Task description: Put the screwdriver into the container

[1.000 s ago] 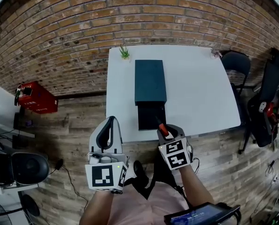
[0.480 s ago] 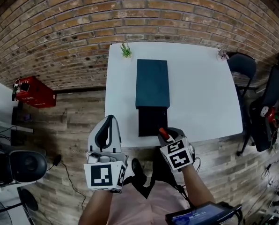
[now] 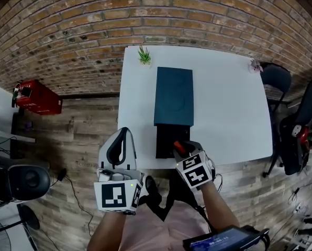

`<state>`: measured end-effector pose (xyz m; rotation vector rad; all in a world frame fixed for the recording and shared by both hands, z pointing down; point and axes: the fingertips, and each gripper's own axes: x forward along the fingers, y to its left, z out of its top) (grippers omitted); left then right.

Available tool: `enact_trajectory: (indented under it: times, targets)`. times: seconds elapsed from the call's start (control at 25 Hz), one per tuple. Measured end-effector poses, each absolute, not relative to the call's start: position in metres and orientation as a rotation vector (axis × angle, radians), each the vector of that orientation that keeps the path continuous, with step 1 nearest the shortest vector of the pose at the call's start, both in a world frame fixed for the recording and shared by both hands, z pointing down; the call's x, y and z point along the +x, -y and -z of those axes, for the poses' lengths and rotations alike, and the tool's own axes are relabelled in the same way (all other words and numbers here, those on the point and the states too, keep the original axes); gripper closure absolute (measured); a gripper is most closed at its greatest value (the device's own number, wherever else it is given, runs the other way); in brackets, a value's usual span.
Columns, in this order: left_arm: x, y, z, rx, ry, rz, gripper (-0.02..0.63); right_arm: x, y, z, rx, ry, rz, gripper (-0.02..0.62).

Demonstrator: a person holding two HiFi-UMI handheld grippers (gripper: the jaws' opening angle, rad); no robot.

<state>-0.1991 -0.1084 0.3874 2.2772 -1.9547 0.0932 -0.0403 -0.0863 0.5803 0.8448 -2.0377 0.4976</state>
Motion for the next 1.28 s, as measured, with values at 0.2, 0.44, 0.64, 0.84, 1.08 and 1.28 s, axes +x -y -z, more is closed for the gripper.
enact_trajectory:
  times: [0.2,0.44,0.64,0.84,1.08,1.28]
  targets:
    - [-0.207,0.115,-0.39,2.258,1.969,-0.097,0.594,-0.044,0.092,-0.59,0.817,2.018,-0.483,0.482]
    - [-0.208,0.118,-0.392,2.258,1.963,-0.1,0.594,-0.043,0.095,-0.595,0.812,1.982,-0.438,0.479]
    - [-0.207,0.117,-0.39,2.269,1.958,-0.104,0.594,-0.046,0.093,-0.596,0.804,1.991,-0.442,0.453]
    - [-0.207,0.11,-0.384,2.29,1.961,-0.1,0.594,-0.049,0.093,-0.584,0.852,2.04,-0.455,0.449]
    - [-0.198,0.098,-0.356,2.351,1.965,-0.055,0.594,-0.051,0.104,-0.522,0.996,2.202,-0.472,0.449]
    - [-0.189,0.084,-0.318,2.42,1.977,0.002,0.594,-0.057,0.11,-0.438,1.149,2.39,-0.333,0.457]
